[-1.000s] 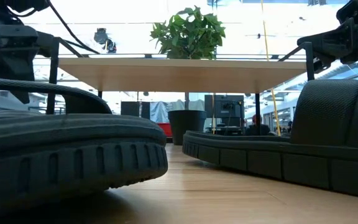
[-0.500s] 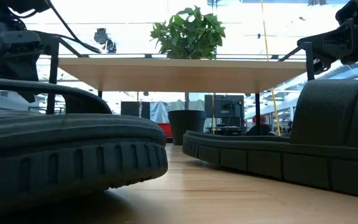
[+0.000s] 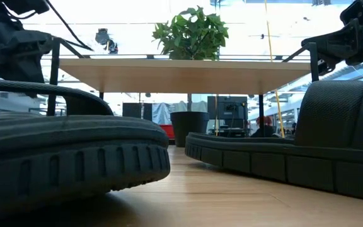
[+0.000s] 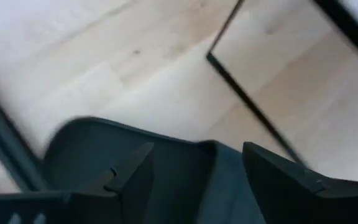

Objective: Pick and place slides into the shelf
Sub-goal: Put the top left black slide on the shelf

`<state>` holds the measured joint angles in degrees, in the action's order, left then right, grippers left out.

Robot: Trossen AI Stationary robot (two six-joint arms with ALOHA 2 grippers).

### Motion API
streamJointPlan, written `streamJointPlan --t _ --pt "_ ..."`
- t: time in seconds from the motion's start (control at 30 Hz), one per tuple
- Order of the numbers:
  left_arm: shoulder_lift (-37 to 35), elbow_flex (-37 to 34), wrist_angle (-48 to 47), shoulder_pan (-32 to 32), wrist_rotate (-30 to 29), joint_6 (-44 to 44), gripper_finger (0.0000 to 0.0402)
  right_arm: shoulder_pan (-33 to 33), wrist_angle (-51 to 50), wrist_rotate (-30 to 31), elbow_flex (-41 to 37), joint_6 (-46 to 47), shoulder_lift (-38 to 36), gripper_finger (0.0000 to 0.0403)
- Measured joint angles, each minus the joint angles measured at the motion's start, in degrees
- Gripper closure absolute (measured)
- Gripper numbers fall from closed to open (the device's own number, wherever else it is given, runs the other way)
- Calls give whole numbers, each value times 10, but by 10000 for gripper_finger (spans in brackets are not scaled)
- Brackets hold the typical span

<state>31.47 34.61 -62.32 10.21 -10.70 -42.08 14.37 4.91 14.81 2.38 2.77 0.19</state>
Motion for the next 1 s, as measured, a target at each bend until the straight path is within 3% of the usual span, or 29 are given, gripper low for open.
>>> streamJointPlan --t 0.17,0.4,0.67,1.0 --pt "-8 -16 15 -9 50 -47 180 0 -1 -1 0 13 0 403" --pt "-7 -75 53 -36 68 -72 184 0 -4 -1 0 25 1 403" --pt "15 -73 57 -64 59 -88 144 0 -2 -1 0 26 5 403" --pt "104 -75 65 -101 53 -95 97 0 0 -1 0 26 5 403"
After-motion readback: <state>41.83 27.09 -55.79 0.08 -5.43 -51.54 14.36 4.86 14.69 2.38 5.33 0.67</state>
